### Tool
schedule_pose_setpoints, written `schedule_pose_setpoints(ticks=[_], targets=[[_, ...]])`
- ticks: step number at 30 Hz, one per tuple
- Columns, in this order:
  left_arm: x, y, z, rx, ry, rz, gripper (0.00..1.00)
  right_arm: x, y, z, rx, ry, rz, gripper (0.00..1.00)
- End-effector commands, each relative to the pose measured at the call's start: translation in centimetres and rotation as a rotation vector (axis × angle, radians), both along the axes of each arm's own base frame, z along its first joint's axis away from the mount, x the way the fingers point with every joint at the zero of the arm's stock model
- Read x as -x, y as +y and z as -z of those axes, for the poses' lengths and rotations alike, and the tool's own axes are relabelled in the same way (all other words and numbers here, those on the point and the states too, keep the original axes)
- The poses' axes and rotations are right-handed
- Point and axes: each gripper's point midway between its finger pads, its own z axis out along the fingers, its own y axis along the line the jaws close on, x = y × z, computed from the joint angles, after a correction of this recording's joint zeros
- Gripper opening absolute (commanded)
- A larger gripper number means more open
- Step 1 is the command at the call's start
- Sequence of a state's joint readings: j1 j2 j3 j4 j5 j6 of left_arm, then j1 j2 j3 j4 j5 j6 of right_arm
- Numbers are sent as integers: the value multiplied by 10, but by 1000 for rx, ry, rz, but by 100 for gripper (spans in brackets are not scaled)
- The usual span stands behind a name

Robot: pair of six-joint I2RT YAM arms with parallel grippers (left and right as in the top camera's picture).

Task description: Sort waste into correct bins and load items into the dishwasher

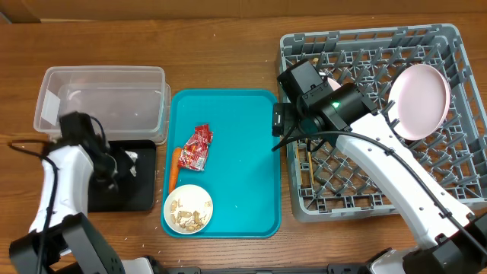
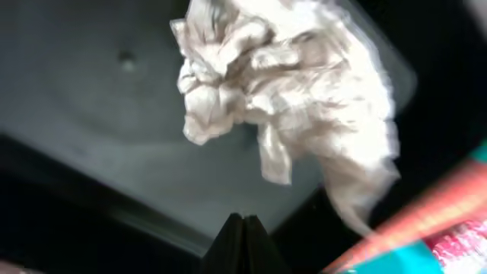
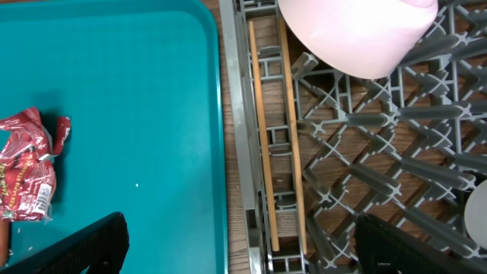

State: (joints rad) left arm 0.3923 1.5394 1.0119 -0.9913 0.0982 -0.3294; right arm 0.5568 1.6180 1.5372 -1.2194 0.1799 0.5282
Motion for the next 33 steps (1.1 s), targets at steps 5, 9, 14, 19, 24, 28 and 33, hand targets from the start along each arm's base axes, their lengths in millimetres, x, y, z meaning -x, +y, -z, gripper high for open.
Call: schedule_pose_setpoints(ticks=[5,9,14,19,24,28,33], targets=[[-32,9,-84,-56,-124,66,6,-4,1,-4,-14,-16,9,97],[-29,8,-58,-51,-105,44,53,-6,3,-4,-20,-25,9,97],[-14,7,6,-59,-78,-11,82,-3,1,-3,-12,-14,8,97],[-25,12,31,-98,-170,-7,89,-2,-1,-3,2,-11,0,98],[-36,16,34,-121,-224,-6,87,-6,1,-4,-9,-25,1,98],[-31,14,48,-115,-203,5,83,-6,1,-4,-9,-26,1,98],[-22,10,67,-87,-141,12,79,-5,1,-4,-8,-24,1,98]])
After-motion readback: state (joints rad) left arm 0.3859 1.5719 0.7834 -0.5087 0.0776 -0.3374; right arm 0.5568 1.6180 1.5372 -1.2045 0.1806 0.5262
